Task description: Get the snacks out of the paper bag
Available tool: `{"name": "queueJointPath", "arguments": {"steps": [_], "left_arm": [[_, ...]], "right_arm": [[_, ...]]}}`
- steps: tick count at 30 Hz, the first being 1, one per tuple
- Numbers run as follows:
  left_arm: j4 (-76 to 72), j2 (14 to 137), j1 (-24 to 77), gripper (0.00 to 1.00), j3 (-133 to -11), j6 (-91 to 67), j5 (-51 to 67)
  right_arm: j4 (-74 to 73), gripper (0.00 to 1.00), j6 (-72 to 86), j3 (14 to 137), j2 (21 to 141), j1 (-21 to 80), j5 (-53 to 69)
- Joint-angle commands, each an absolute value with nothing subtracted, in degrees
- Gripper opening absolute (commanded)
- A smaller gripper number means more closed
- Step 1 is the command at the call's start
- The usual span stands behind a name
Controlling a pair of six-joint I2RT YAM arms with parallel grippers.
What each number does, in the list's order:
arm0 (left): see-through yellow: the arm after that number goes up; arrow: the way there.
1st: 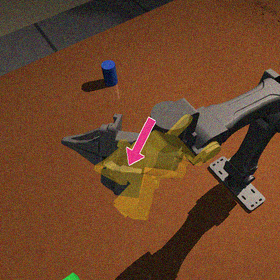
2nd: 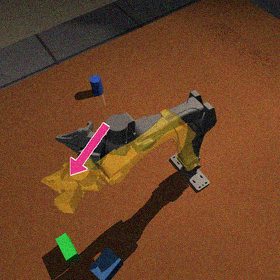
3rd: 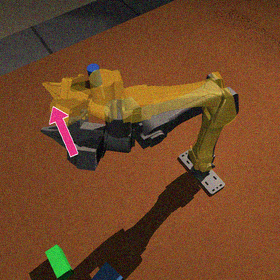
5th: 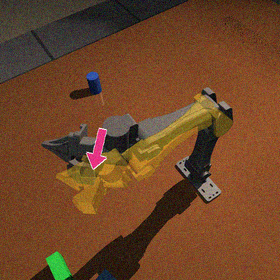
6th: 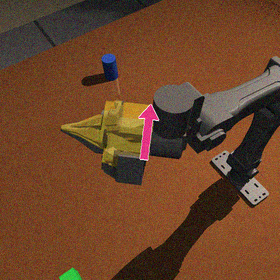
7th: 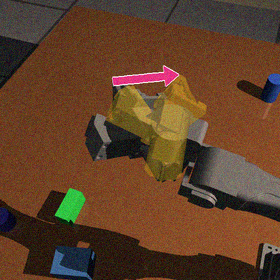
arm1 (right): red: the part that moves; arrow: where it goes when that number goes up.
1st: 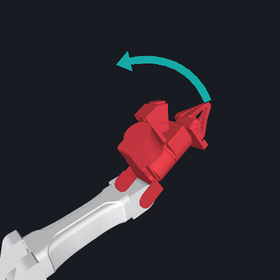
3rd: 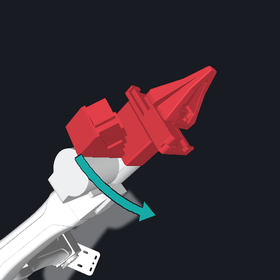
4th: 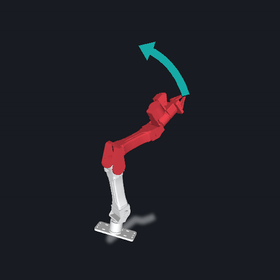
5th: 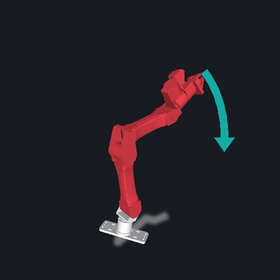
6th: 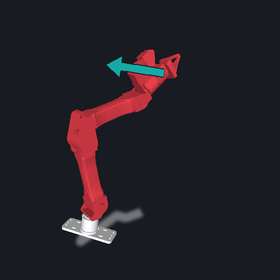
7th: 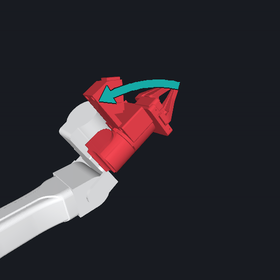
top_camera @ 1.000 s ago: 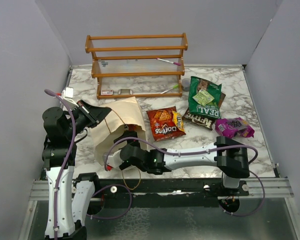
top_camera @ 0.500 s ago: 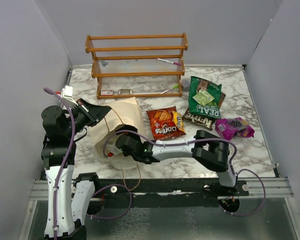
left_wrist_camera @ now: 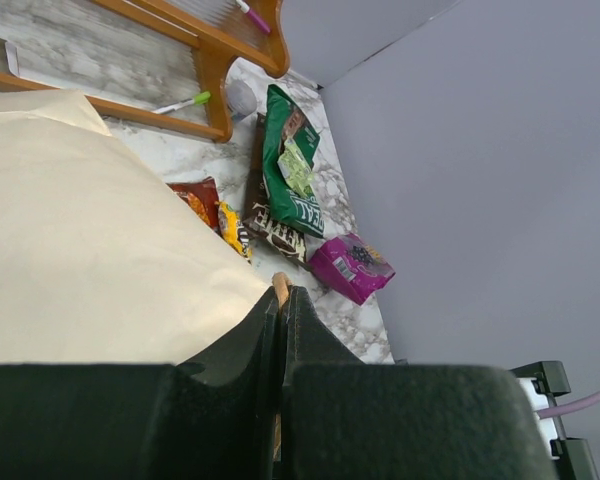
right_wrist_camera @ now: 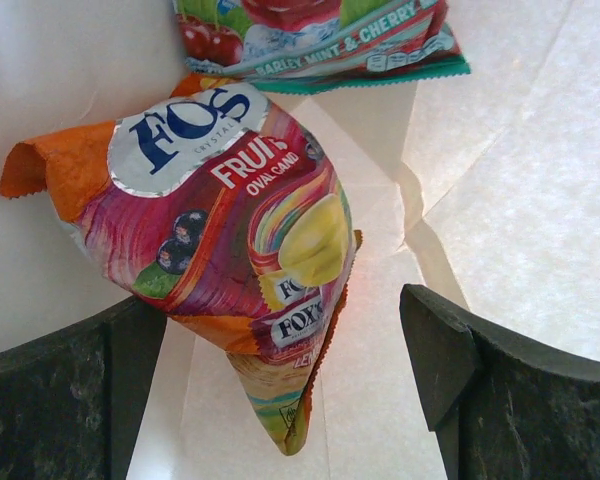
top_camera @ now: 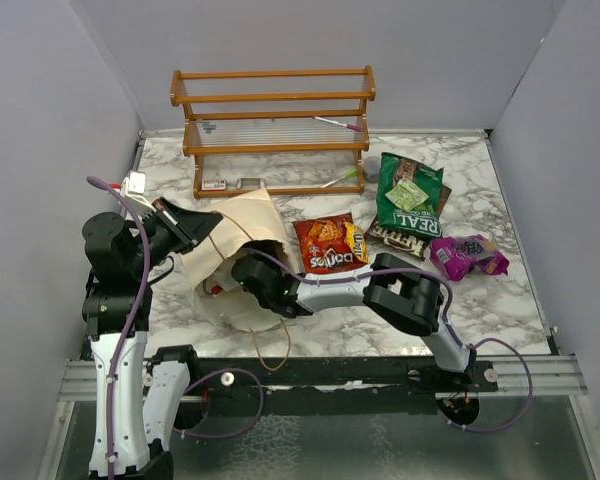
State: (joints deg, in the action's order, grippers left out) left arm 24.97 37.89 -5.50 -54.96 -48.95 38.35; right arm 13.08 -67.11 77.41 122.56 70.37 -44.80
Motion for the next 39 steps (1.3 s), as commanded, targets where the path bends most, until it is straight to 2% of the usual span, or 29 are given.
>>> {"name": "queueJointPath", "arguments": {"steps": [1,3,7,10,11,13,20,25,32,35,39], "left_arm": [[24.4,37.3,-5.4,0.0,-56.5,-48.5,39.3],[24.6,37.3,-5.3,0.0,-56.6,-48.4,39.2],[24.3,37.3,-5.3,0.0,-56.3,-48.2,39.0],[23.8,37.7,-5.3,0.0,-56.3,-48.5,39.2],[23.6,37.8,-5.3,0.0,-56.3,-48.6,39.2],[23.3,38.1,-5.3,0.0,-56.3,-48.6,39.1],[22.6,38.7,-5.3,0.0,-56.1,-48.7,38.9],[22.3,38.9,-5.3,0.0,-55.6,-48.8,39.0],[21.7,38.8,-5.3,0.0,-54.1,-48.9,39.0],[21.6,38.5,-5.3,0.0,-53.5,-48.7,38.8],[21.2,38.2,-5.2,0.0,-52.6,-49.0,39.0]], "right_arm": [[19.7,0.94,-70.0,79.9,124.3,69.9,-46.2],[18.9,0.81,-69.3,79.7,124.3,69.6,-45.6],[17.9,0.47,-68.6,79.6,124.1,69.2,-45.3],[15.9,0.17,-67.1,80.2,123.3,69.4,-45.1],[15.1,0.1,-65.9,80.5,122.9,69.5,-44.7],[12.7,0.02,-63.7,80.9,121.9,69.7,-43.9],[5.4,0.01,-53.7,78.9,116.2,71.9,-38.4],[-4.7,0.02,-39.9,78.1,111.2,73.9,-32.7],[-15.8,0.01,-23.8,75.5,101.2,74.8,-16.8],[-14.2,0.01,-21.0,71.0,95.4,74.8,-10.7],[-10.9,0.02,-17.1,65.2,88.0,74.8,-8.6]]}}
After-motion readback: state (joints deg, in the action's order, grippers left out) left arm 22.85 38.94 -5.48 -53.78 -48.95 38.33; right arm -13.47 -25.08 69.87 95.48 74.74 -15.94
